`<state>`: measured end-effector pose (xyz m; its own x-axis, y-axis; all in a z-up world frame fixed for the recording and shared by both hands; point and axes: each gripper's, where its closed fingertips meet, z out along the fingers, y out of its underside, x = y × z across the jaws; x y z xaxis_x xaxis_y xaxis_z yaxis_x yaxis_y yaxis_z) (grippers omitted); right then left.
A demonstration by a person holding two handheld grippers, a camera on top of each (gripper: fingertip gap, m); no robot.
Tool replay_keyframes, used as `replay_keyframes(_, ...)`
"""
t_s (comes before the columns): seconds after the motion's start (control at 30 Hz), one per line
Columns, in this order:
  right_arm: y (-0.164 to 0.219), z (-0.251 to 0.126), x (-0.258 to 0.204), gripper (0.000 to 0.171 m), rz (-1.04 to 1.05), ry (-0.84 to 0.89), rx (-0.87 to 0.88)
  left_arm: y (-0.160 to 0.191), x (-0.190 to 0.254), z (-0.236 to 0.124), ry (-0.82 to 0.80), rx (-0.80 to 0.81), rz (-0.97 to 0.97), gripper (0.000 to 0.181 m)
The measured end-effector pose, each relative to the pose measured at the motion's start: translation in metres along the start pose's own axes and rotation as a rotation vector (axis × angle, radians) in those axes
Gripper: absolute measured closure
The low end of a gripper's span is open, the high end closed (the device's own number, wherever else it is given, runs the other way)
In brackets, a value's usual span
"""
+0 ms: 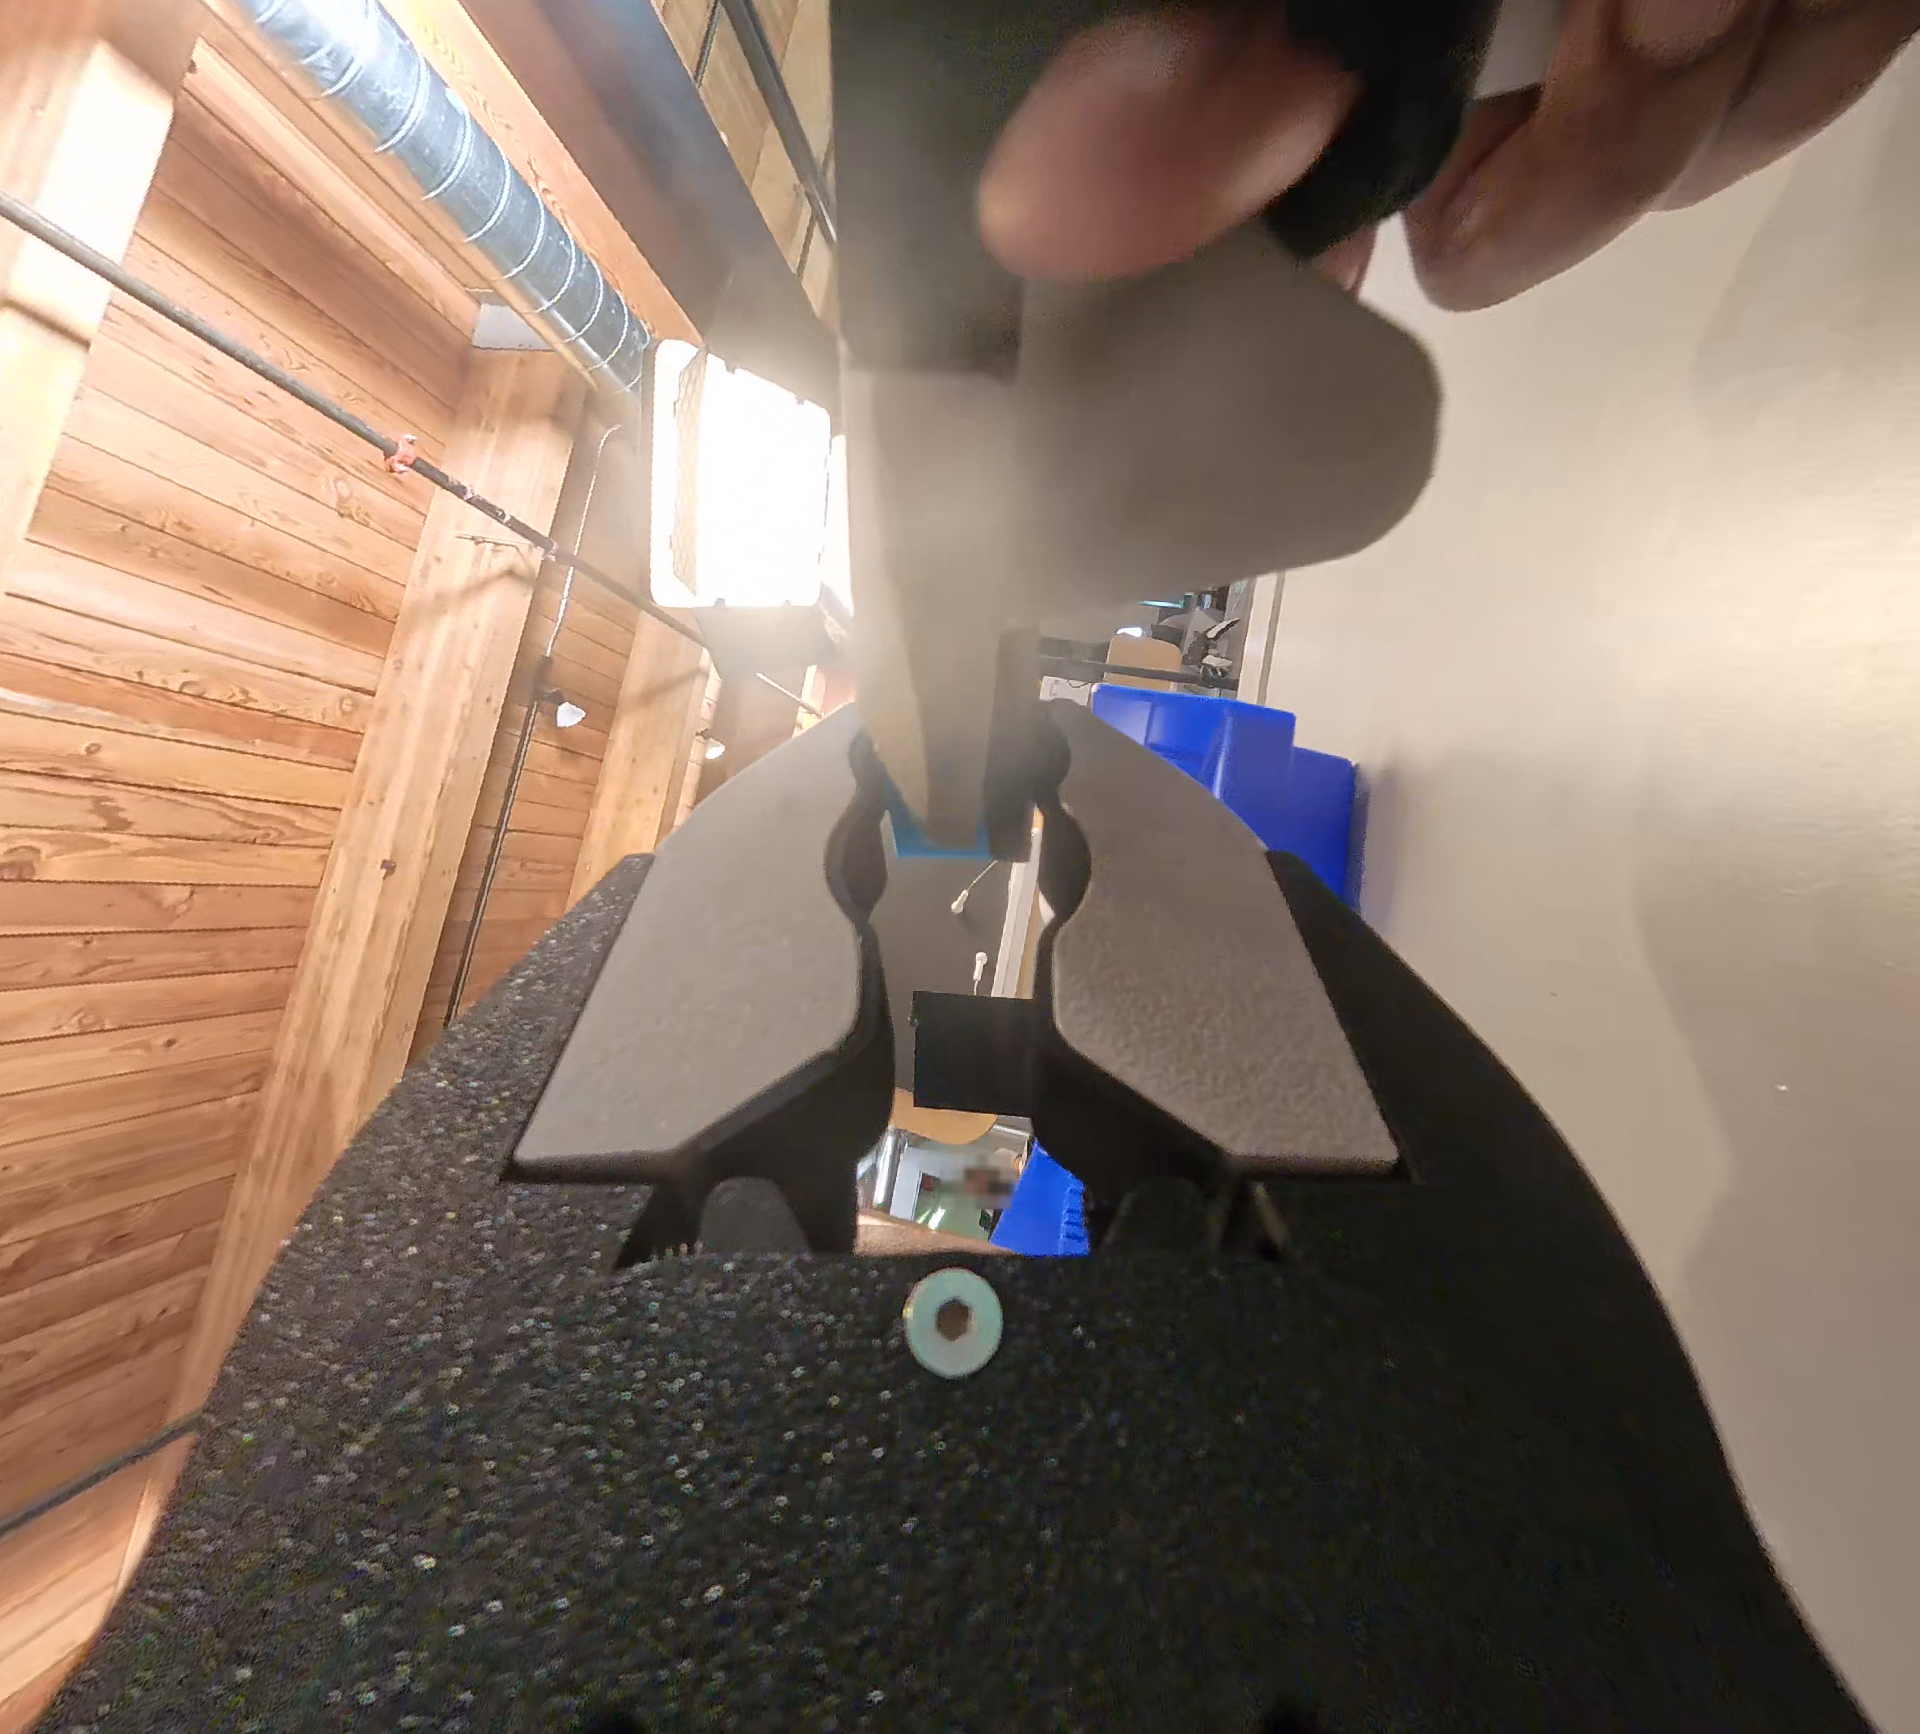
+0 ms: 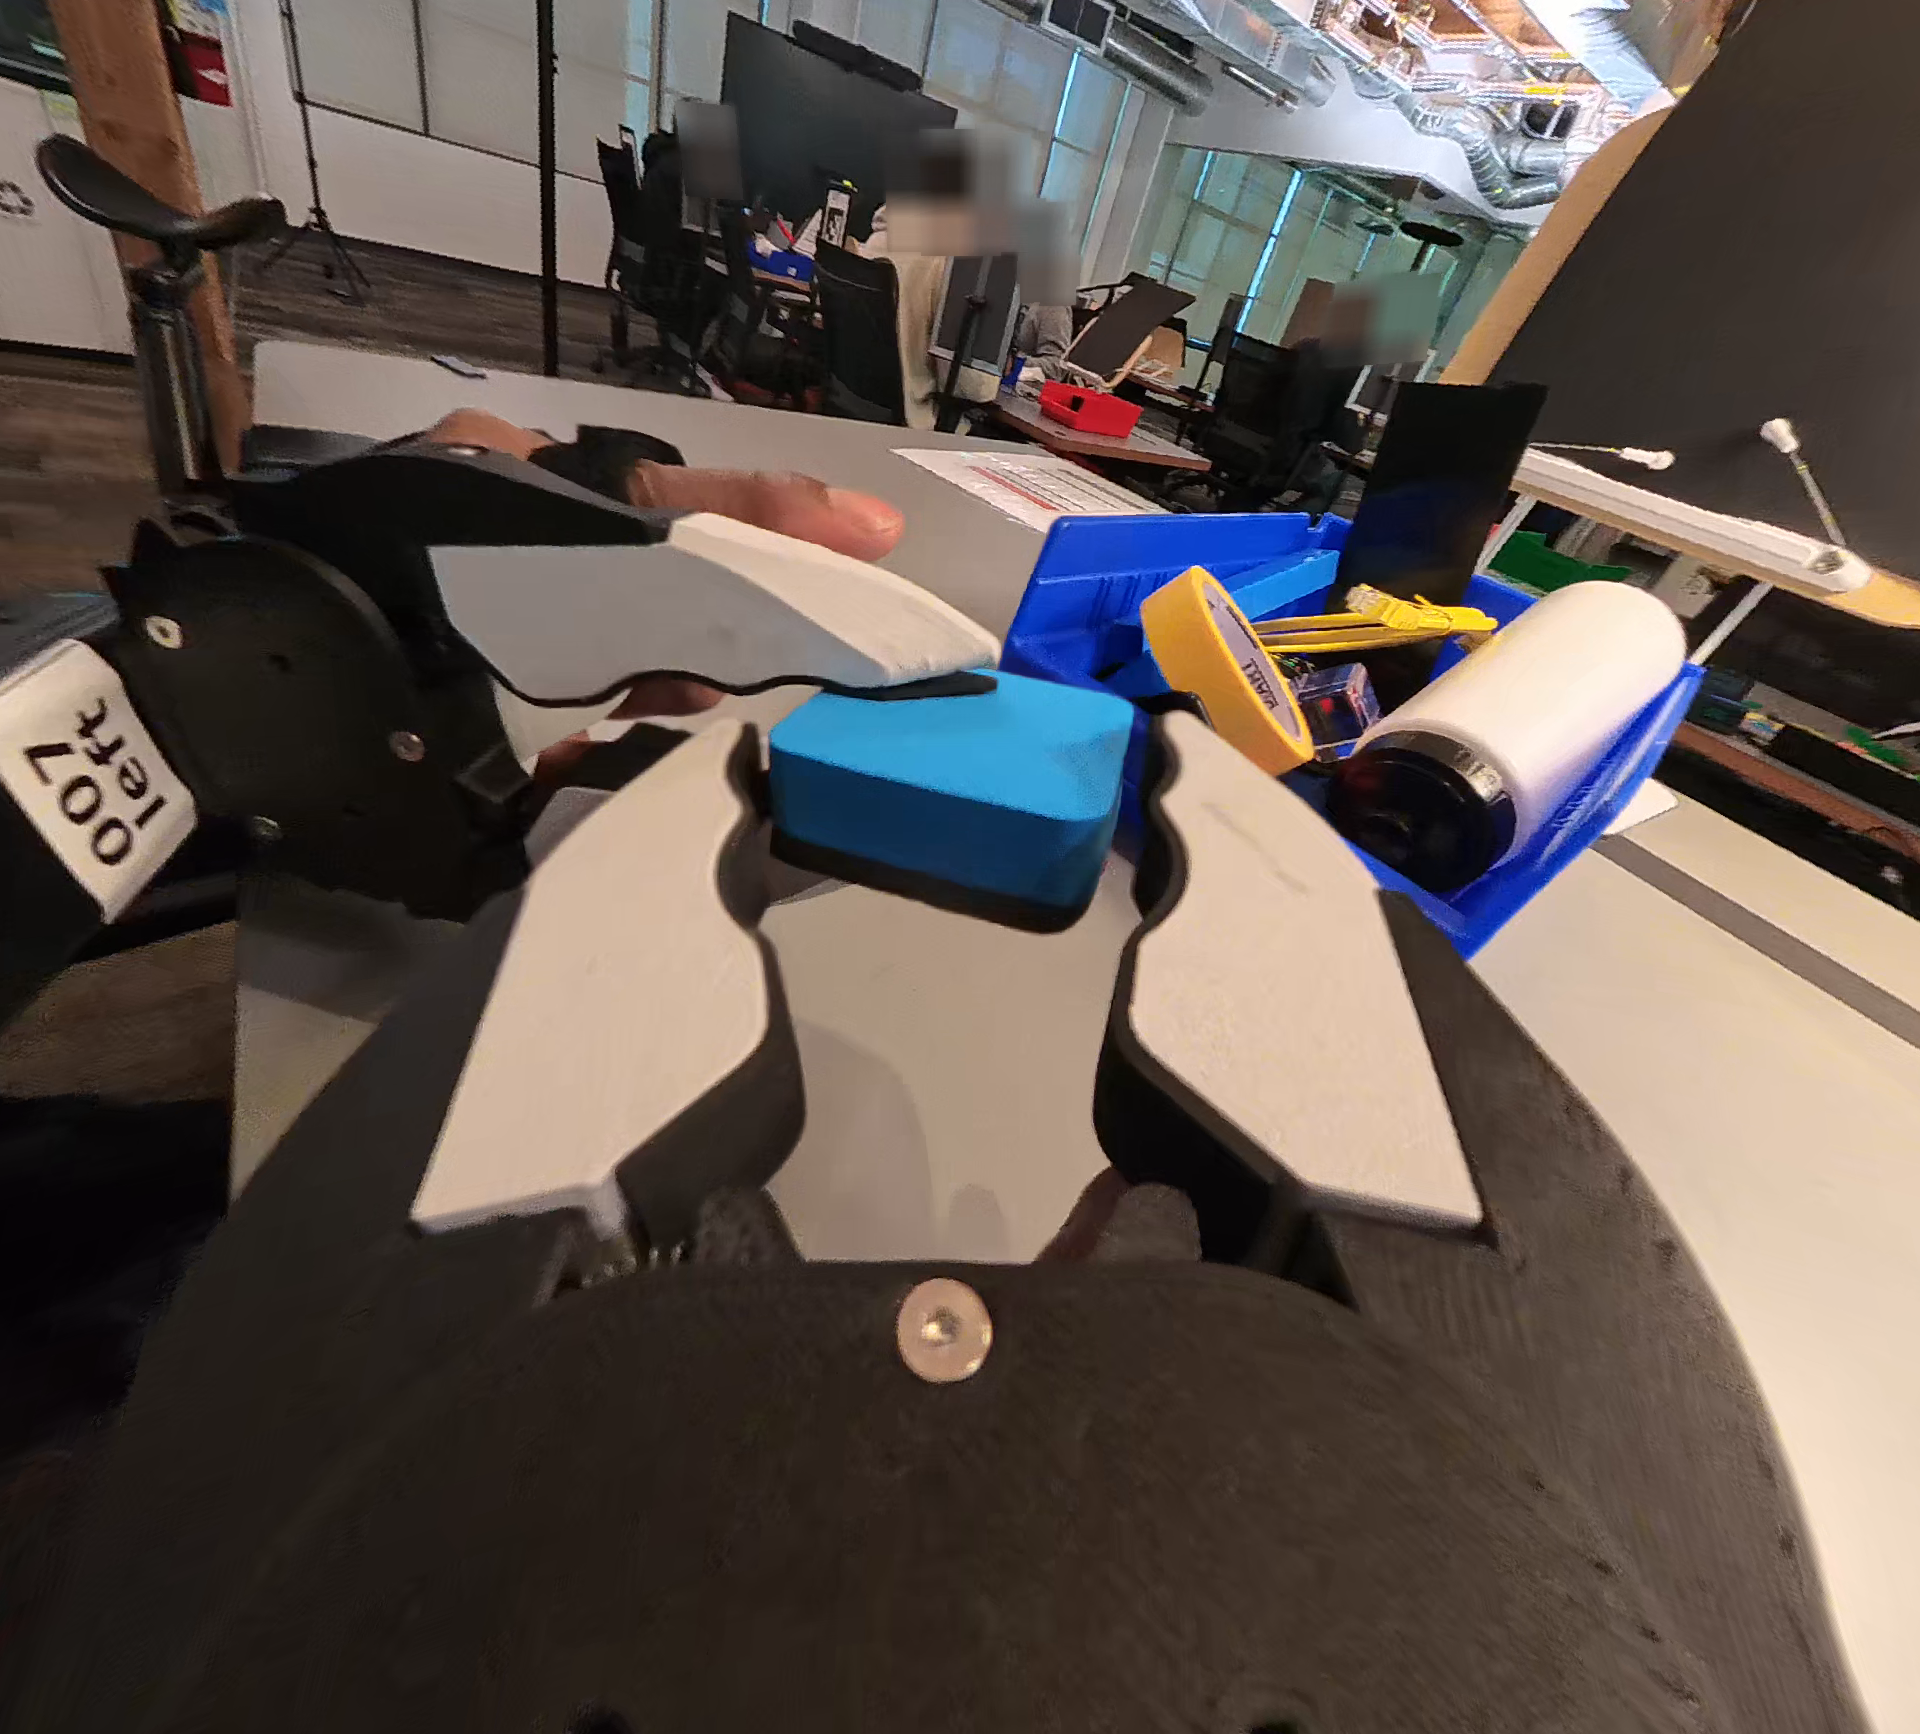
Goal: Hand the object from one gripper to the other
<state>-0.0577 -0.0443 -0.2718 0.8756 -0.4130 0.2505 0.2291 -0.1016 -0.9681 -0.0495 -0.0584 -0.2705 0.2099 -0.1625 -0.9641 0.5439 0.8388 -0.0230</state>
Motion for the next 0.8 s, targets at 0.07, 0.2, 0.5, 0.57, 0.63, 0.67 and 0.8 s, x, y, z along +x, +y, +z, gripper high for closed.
replay_keyframes(0.07,0.001,-0.001,0.000,0.108,-0.042,0.016,-0.003,-0.002,0.002,-0.001,0.012,0.009,-0.007,0.155)
replay_keyframes(0.2,0.004,-0.009,0.012,0.108,-0.156,0.111,-0.025,-0.001,0.008,-0.004,0.137,0.045,-0.320,0.133)
replay_keyframes(0.5,-0.022,-0.036,0.015,0.108,-0.523,0.234,0.125,-0.008,-0.005,-0.022,0.563,0.207,-1.385,0.110)
replay_keyframes(0.57,-0.029,-0.038,-0.004,0.108,-0.601,0.182,0.191,-0.017,-0.011,-0.030,0.707,0.296,-1.605,0.110)
replay_keyframes(0.63,-0.038,-0.042,-0.030,0.108,-0.666,0.101,0.284,-0.023,-0.019,-0.040,0.852,0.395,-1.812,0.113)
replay_keyframes(0.67,-0.038,-0.042,-0.038,0.108,-0.699,0.082,0.299,-0.027,-0.024,-0.045,0.933,0.442,-1.897,0.114)
replay_keyframes(0.8,-0.029,-0.036,-0.051,0.108,-0.807,0.061,0.267,-0.047,-0.029,-0.065,1.141,0.558,-1.945,0.116)
